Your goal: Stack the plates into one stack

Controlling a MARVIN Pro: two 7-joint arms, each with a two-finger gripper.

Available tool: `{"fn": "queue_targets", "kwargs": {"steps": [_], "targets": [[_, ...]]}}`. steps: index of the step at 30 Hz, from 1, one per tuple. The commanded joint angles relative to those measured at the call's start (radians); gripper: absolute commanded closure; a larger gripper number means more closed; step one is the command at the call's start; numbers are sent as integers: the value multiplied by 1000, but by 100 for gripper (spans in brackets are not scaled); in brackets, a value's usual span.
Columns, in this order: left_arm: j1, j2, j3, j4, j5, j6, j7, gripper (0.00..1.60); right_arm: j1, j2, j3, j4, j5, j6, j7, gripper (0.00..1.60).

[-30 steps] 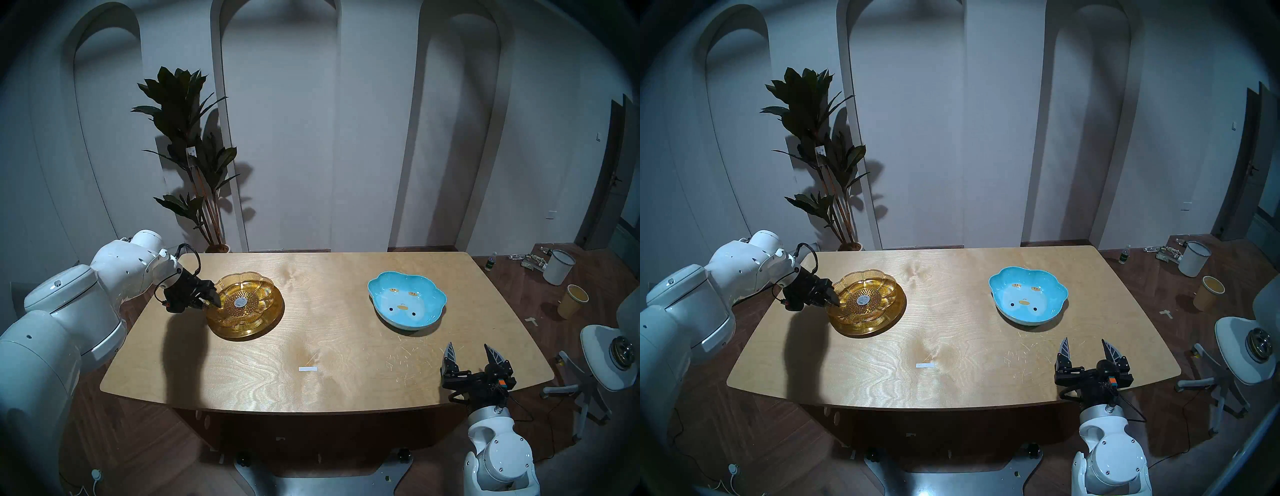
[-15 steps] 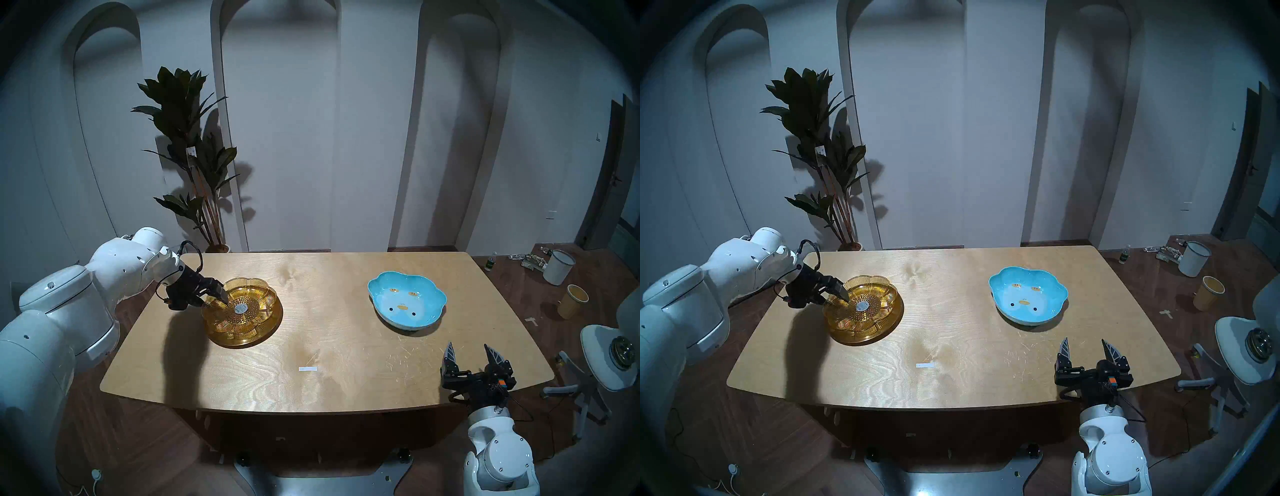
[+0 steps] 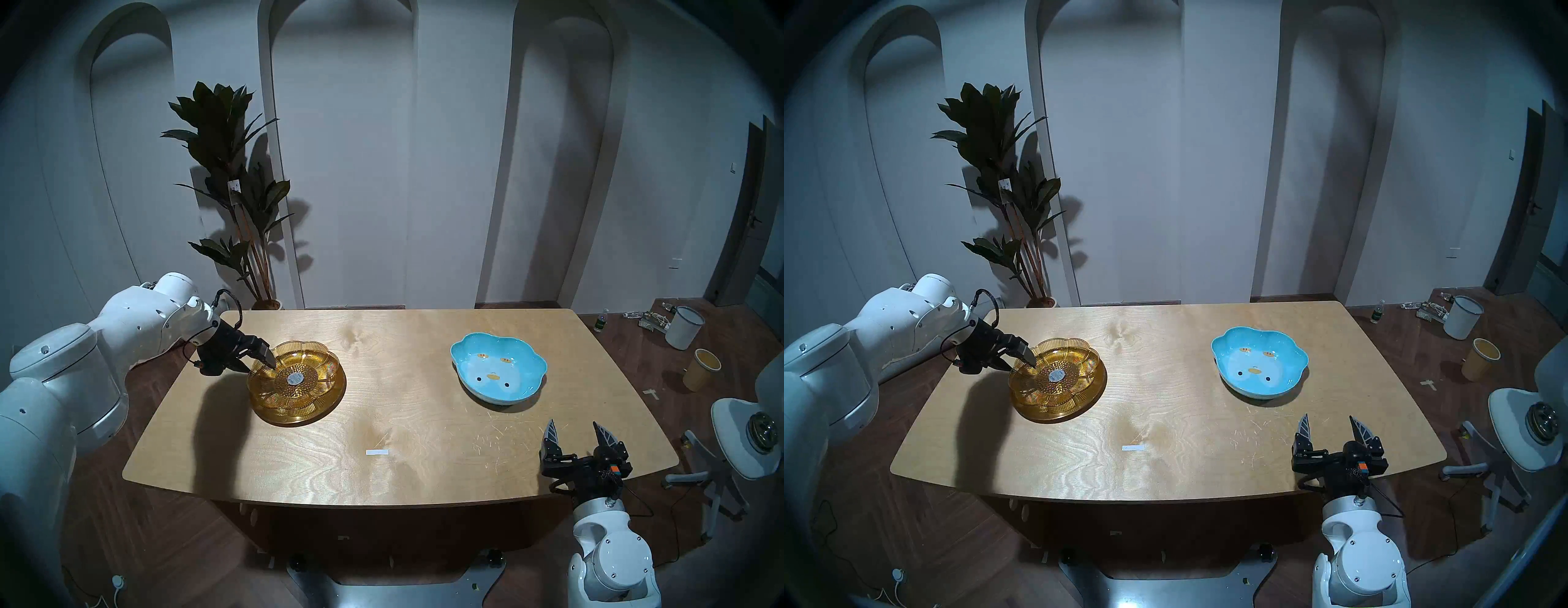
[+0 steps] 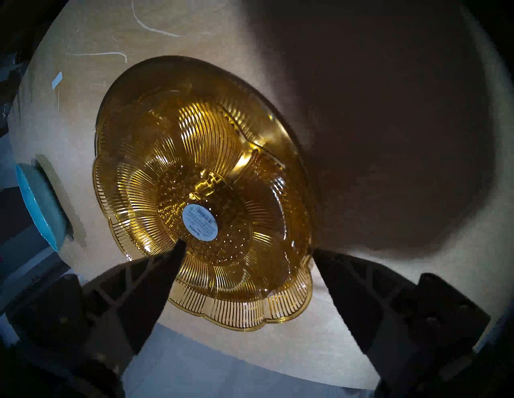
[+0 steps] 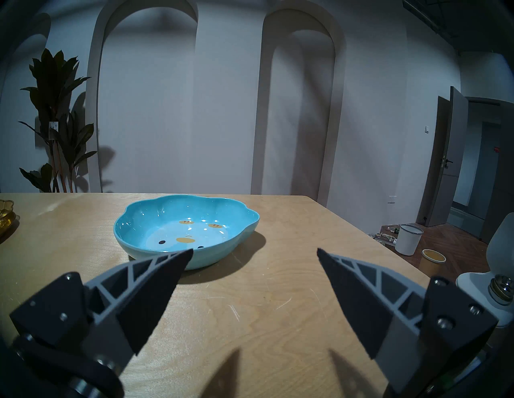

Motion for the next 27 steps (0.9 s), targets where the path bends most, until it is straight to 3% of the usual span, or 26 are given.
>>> {"fn": "queue_targets", "kwargs": {"steps": [1,15,18,19,27], "targets": [[-74,44,-7,-23,-45,1,106,4,1,-1,-2,-21,3,-7,2,0],[-92,60,-240,-29,-350,1,107,0,4,-3,0,-17,1,-6,4,0],[-30,57,-307,-32,-466,1,110,0,4,-4,0,-17,1,-7,5,0],[-30,57,-307,-32,-466,1,110,0,4,-4,0,-17,1,-7,5,0],[116,29,-438,-38,-688,20,103,0,4,-5,2,-18,0,-5,7,0]]}}
